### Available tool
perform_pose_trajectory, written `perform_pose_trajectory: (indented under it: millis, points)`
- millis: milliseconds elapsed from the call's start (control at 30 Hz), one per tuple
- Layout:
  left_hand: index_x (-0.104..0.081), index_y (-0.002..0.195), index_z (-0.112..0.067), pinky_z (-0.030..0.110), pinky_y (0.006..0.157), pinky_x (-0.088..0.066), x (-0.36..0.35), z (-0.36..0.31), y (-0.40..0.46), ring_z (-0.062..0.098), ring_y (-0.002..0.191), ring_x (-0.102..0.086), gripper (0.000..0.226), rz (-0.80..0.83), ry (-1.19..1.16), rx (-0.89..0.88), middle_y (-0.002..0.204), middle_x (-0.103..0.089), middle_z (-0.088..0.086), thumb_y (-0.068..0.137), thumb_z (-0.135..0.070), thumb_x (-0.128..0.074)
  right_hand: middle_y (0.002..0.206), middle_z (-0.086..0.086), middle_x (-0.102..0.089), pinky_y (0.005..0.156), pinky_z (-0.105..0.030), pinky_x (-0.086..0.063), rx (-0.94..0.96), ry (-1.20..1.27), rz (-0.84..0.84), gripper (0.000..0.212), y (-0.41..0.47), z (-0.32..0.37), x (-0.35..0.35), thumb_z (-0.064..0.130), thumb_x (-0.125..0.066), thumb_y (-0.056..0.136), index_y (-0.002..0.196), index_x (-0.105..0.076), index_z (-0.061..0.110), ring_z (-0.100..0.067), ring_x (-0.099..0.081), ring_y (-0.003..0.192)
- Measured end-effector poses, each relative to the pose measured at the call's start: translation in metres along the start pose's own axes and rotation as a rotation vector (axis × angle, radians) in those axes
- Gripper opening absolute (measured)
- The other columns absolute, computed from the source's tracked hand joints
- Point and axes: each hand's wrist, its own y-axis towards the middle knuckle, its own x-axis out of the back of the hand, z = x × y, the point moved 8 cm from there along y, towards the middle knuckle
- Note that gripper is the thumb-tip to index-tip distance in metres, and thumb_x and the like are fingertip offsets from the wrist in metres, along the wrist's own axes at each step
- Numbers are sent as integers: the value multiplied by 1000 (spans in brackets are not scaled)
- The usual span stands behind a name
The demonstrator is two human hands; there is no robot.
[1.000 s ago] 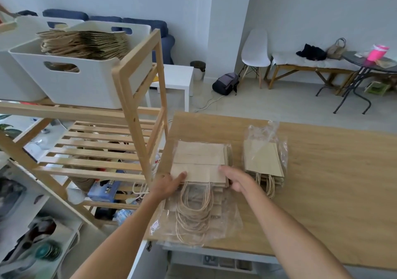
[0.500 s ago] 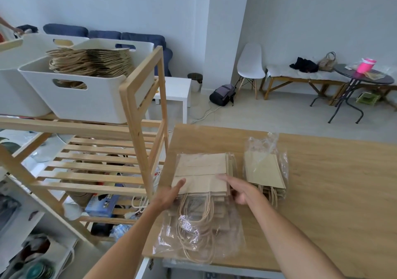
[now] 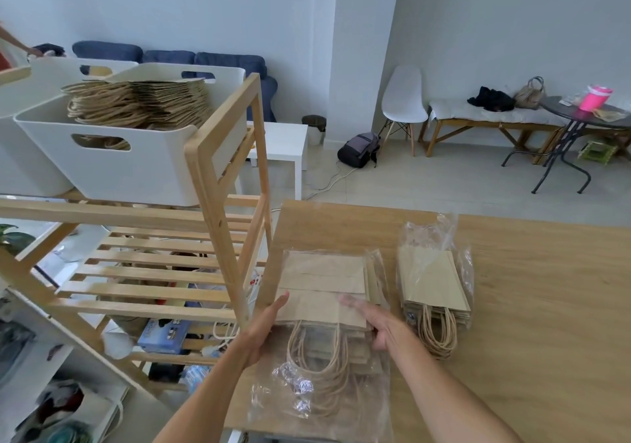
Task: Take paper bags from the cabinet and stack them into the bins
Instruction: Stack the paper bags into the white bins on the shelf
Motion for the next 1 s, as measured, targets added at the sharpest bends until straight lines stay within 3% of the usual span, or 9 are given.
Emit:
perform_pose_trajectory:
  millis: [100,233,333,433,533,633,867,933,1000]
  points:
    - [-63,124,-23,49,103,-50,-4,3,4,30,110,-69,74,62,-23,80,119,-73,9,69,-71,-75,114,-14,-76,105,-47,-52,27,14,4,92,-35,15,-13,54,-100,45,121,-70,12,-29,-70,112]
    - [-64,122,-13,45,99,-53,-5,-3,15,32,104,-71,55,41,-98,43,108,-77,13,83,-50,-73,134,-3,-67,118,-54,-36,65,-21,10,85,-3,14,-2,67,-96,41,112,-74,25,-28,-57,131]
    - [-66,114,-12,41,86,-55,-5,-13,19,29,91,-71,34,22,-100,34,96,-78,12,93,-39,-65,120,-11,-76,106,-55,-52,54,-55,1,85,-21,22,0,54,-98,49,120,-72,15,-31,-70,116]
    - [-68,113,-11,46,90,-55,3,-21,22,33,90,-68,49,22,-79,26,104,-75,20,85,-52,-70,109,-19,-79,99,-56,-56,68,-71,73,80,-29,26,2,44,-98,55,121,-71,7,-35,-75,105]
    - [-57,72,-15,30,51,-47,15,-24,30,20,49,-51,44,-43,-26,45,58,-55,9,89,-55,-63,114,-20,-77,97,-54,-57,62,-100,115,94,-27,23,8,45,-101,47,127,-69,6,-35,-75,101]
    - [-41,64,-22,23,40,-29,18,-34,35,15,37,-33,43,-116,-35,38,48,-37,-2,98,-45,-54,119,-16,-76,97,-46,-57,118,-169,111,105,-25,22,14,57,-99,41,130,-68,10,-33,-72,111]
    - [-53,80,-17,29,50,-38,30,-51,38,15,51,-49,36,-184,126,-91,61,-52,0,98,-47,-54,112,-19,-78,87,-48,-62,120,-38,118,76,-40,-6,28,35,-98,55,121,-73,5,-34,-76,101]
    - [-59,112,-13,33,70,-55,37,-52,40,22,81,-67,52,-191,152,-110,95,-68,6,87,-59,-63,105,-16,-80,74,-39,-63,127,-14,103,61,-49,-14,30,28,-94,64,117,-73,6,-28,-78,90]
    - [-46,142,-22,44,101,-48,49,-54,39,30,120,-58,86,-223,212,-141,136,-57,7,75,-72,-65,102,-16,-80,72,-38,-63,130,9,90,59,-59,-23,30,27,-93,67,118,-71,6,-28,-78,87]
